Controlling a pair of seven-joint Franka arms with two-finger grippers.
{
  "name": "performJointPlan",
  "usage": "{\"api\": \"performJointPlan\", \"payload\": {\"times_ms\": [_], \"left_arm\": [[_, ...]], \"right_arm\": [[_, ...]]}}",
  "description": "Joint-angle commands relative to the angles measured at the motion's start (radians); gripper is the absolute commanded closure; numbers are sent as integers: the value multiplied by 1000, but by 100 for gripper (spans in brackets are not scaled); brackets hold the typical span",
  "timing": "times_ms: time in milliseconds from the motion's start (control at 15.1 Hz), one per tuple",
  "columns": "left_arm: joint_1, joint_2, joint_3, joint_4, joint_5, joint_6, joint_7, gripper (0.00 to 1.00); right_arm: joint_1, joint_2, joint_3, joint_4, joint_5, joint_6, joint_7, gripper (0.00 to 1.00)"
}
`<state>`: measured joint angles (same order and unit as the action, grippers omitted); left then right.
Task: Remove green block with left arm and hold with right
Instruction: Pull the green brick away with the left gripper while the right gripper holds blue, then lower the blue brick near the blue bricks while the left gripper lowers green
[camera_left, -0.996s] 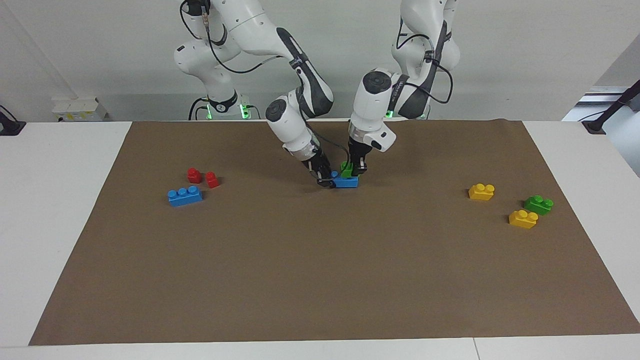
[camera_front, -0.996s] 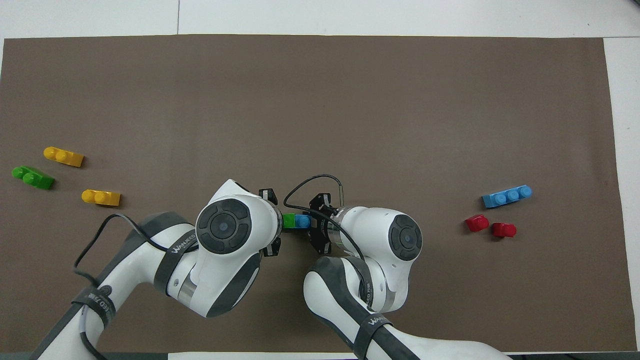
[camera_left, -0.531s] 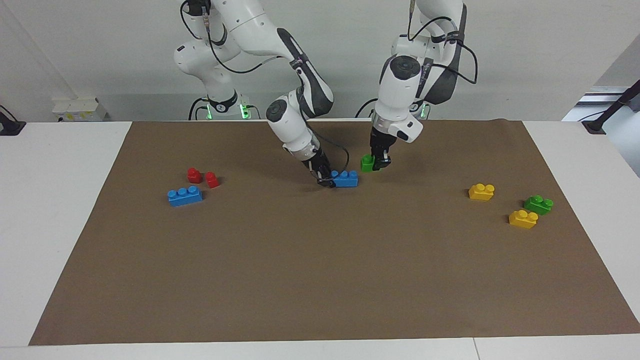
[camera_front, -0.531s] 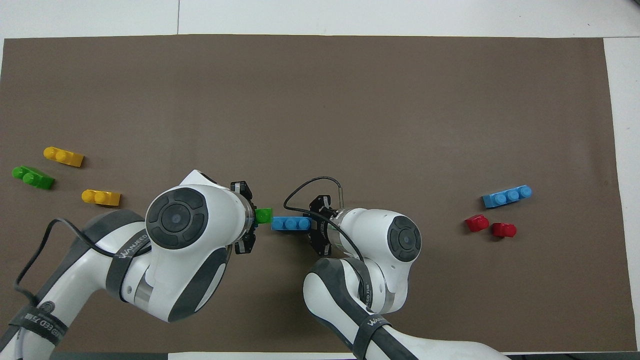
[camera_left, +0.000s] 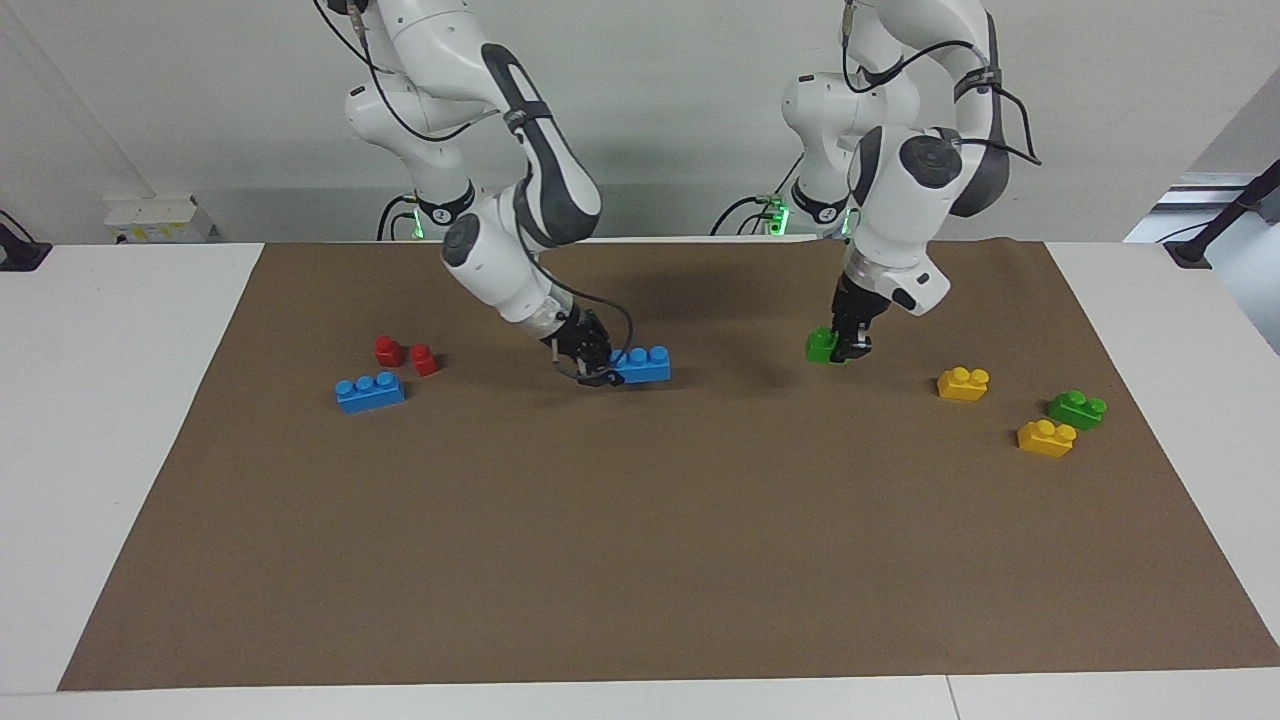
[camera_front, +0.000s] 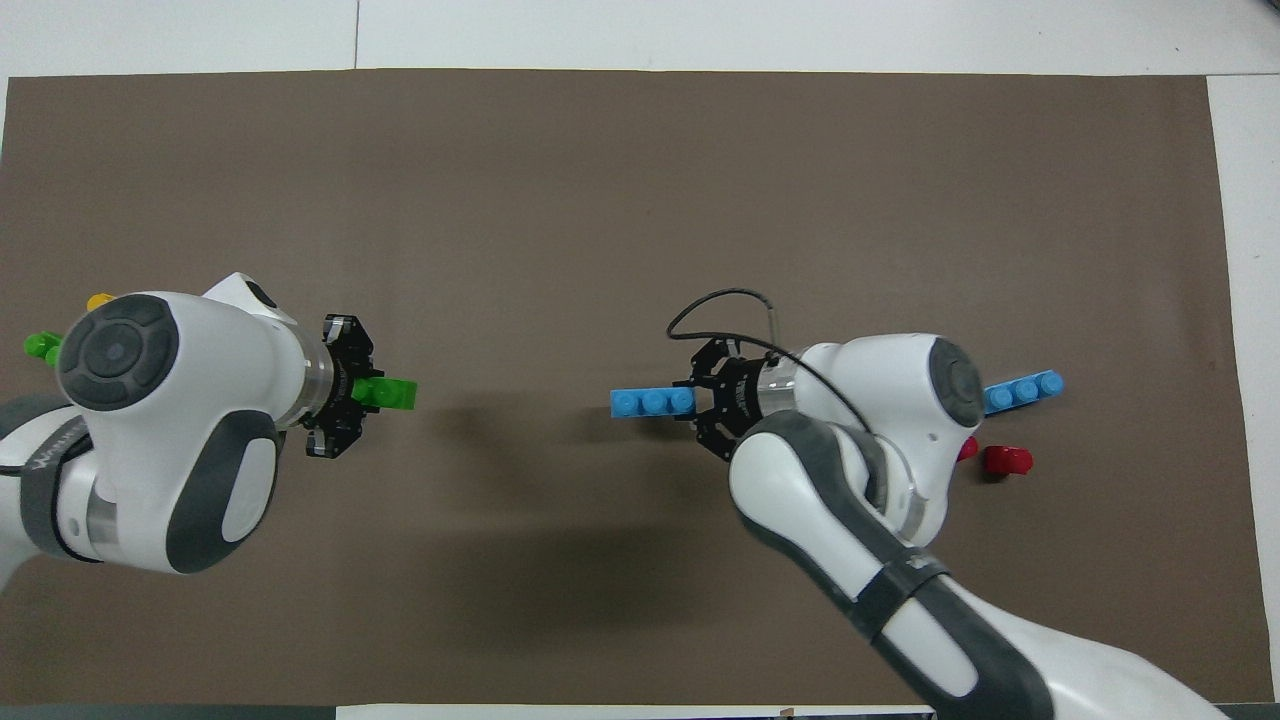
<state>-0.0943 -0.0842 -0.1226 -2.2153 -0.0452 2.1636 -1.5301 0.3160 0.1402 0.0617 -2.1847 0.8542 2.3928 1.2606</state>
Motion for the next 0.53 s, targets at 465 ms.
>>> {"api": "performJointPlan", "payload": {"times_ms": [465], "left_arm": [[266, 67, -12, 14, 8, 111, 490, 100]], "right_arm": [[-408, 54, 14, 129, -242, -300, -254, 100]]}}
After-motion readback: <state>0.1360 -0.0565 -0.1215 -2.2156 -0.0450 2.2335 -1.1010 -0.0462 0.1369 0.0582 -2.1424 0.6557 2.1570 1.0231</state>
